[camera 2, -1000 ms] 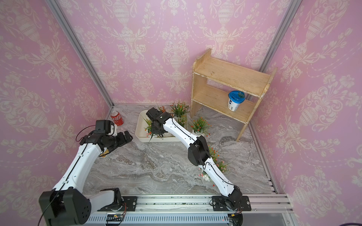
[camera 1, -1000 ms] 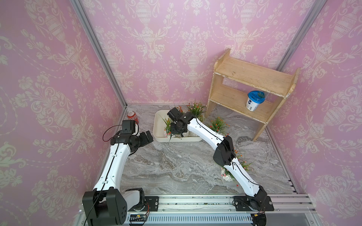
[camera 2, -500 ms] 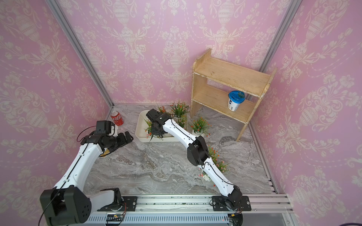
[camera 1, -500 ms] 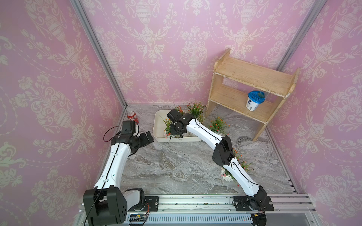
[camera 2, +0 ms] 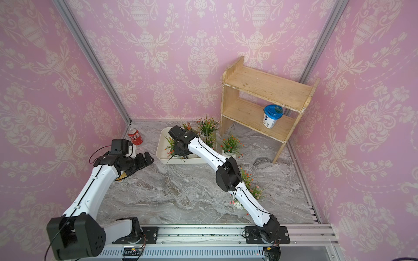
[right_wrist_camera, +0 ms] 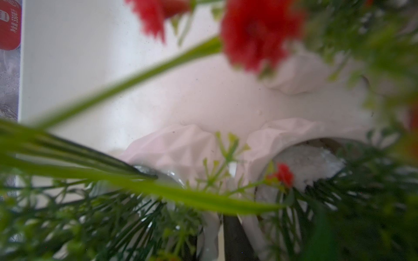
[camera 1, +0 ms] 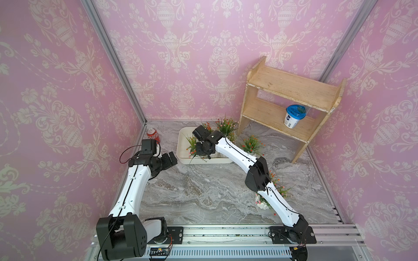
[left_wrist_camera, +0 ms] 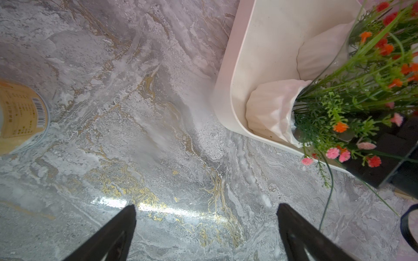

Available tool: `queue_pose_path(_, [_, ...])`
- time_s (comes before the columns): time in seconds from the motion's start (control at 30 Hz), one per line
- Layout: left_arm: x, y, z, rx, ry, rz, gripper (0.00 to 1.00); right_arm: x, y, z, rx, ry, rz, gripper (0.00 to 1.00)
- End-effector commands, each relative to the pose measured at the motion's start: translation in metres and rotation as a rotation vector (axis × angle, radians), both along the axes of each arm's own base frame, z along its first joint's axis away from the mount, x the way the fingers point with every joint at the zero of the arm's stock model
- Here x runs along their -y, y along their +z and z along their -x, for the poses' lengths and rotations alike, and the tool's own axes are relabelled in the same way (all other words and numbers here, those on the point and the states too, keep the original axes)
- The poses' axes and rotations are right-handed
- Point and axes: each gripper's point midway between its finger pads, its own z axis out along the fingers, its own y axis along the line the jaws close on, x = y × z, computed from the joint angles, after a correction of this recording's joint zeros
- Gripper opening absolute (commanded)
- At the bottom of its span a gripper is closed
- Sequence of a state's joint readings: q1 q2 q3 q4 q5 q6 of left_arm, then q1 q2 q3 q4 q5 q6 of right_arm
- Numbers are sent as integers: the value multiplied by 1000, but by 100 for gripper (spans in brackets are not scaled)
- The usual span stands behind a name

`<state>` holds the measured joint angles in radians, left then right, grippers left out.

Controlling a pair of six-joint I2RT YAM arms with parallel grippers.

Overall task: Put the potted gypsophila into the storage box
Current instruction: Place the baby's breath potted plant at the storage box.

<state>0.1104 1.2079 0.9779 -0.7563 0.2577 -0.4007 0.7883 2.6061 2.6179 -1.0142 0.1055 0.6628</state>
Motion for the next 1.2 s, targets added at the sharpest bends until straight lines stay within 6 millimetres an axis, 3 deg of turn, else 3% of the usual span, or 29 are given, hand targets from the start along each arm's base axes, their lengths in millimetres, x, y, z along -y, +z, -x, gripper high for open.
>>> queue_pose_path(0.0, [1, -2, 2, -13, -16, 9, 99, 6, 21, 6, 22, -5, 16, 22])
queue_pose_path(0.6, [-5, 15, 14, -9, 18, -18, 99, 26, 77, 12, 112, -25, 21, 25])
queue_pose_path(0.87, [-4, 37, 28, -16, 28, -19, 99, 32, 129, 24, 181, -1, -16, 26])
queue_pose_path(1.17, [17, 82, 44, 48, 24, -43, 99, 72, 178, 47, 264, 28, 39, 32])
